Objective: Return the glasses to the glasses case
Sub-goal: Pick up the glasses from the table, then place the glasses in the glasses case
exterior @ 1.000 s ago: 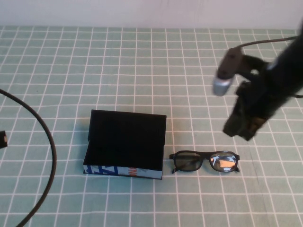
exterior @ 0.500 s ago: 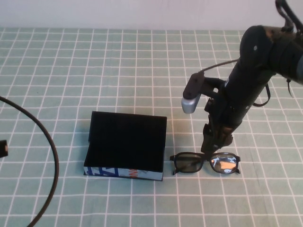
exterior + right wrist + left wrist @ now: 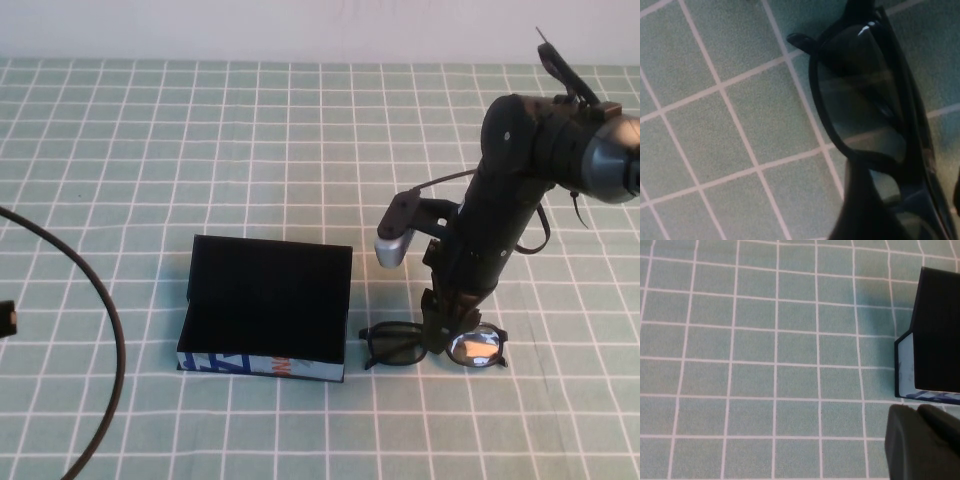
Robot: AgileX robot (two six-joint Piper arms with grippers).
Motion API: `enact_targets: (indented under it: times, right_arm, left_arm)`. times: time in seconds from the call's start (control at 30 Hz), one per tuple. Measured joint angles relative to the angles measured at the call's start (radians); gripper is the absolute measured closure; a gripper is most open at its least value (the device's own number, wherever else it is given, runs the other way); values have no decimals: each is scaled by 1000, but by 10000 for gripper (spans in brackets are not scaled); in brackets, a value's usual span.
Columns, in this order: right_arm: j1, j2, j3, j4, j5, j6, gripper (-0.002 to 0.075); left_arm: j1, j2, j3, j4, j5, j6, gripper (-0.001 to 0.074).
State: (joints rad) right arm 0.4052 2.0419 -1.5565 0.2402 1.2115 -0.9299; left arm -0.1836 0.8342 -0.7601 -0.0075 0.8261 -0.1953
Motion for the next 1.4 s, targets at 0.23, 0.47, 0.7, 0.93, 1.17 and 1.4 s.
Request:
enact_targets:
  times: [0.23, 0.47, 0.7, 0.93, 1.17, 1.4]
  right_arm:
    - [0, 10, -13, 14, 0, 0, 655]
    - [0, -3, -100, 14, 0, 0, 722]
    - [0, -62, -233, 0, 6, 17, 722]
    - [53, -81, -322, 113, 12, 21, 723]
    - [223, -26, -346, 131, 18, 21, 723]
    - [312, 90, -411, 84, 18, 19, 724]
  left_arm:
    - [0, 0, 0, 21, 15, 0, 736]
    - [0, 0, 0, 26, 24, 0, 736]
    - [0, 0, 0, 26, 42, 2, 736]
    - [0, 0, 0, 26, 45, 2, 736]
    - [0, 0, 0, 28, 47, 2, 736]
    - [0, 0, 0, 29, 52, 2, 736]
